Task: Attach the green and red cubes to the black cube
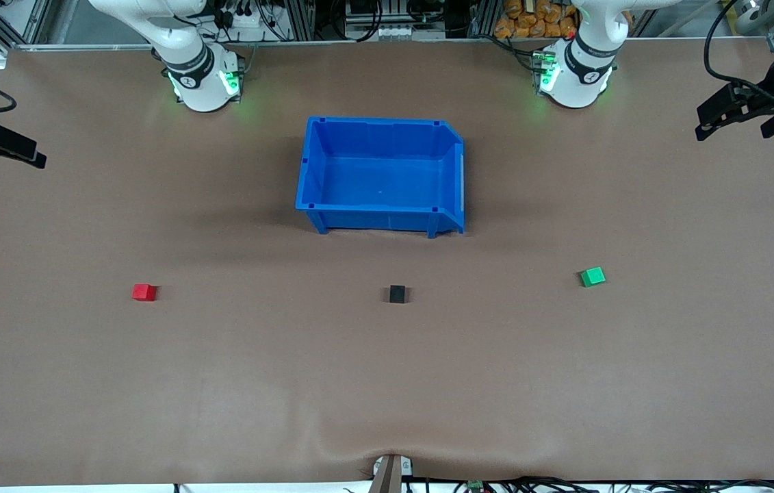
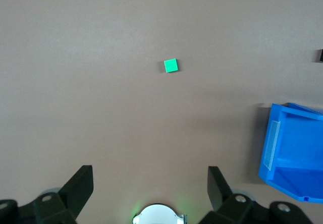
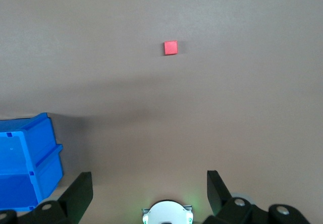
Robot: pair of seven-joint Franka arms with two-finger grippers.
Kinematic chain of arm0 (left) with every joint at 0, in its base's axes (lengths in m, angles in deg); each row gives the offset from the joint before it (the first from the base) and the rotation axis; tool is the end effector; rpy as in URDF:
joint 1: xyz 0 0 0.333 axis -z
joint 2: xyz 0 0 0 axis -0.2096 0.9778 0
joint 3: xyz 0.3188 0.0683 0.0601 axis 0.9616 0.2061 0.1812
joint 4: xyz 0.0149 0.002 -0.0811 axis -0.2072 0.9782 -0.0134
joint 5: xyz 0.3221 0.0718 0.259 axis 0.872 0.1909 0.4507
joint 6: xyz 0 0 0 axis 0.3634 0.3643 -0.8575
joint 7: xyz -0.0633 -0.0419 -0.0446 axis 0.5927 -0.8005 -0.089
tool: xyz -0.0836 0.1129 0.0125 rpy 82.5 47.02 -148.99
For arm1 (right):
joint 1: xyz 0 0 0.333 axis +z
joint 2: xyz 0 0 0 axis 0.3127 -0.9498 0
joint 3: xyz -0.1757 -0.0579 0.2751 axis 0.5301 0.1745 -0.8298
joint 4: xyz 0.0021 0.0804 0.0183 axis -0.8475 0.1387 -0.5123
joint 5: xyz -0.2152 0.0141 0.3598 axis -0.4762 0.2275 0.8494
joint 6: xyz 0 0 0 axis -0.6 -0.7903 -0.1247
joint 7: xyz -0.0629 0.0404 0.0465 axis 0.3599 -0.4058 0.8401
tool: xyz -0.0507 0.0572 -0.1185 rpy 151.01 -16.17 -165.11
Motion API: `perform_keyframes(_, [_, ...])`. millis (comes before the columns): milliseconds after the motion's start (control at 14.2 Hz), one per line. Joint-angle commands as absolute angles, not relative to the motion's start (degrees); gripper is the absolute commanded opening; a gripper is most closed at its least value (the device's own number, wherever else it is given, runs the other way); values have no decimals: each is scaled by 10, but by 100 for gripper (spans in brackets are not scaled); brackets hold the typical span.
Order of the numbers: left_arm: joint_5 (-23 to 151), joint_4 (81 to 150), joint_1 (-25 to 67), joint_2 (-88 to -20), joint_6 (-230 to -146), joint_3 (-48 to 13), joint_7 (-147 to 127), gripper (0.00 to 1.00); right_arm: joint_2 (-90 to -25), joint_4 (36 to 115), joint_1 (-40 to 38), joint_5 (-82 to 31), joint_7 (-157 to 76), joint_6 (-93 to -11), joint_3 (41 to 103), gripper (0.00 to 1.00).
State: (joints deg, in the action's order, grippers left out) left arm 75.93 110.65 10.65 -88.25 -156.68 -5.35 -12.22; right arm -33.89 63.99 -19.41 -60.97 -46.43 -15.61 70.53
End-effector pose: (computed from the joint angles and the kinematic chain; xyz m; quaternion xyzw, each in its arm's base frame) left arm 0.5220 -0.0396 0.6457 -0.9994 -0.0007 -0.0020 0.0336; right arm 0.5537 -0.0454 0.6133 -0.9960 0.0481 0.0736 0.0156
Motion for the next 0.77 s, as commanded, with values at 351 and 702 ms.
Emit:
perform_keyframes(351, [754,1077,102,-872,-1555,-49,-131,100,-328,645,-181,-609,-457,-175,711,100])
perform_keyframes(702, [749,1078,106,-870,-1544,-53,-124,100,-328,645,-186,-615,-457,-175,713,100])
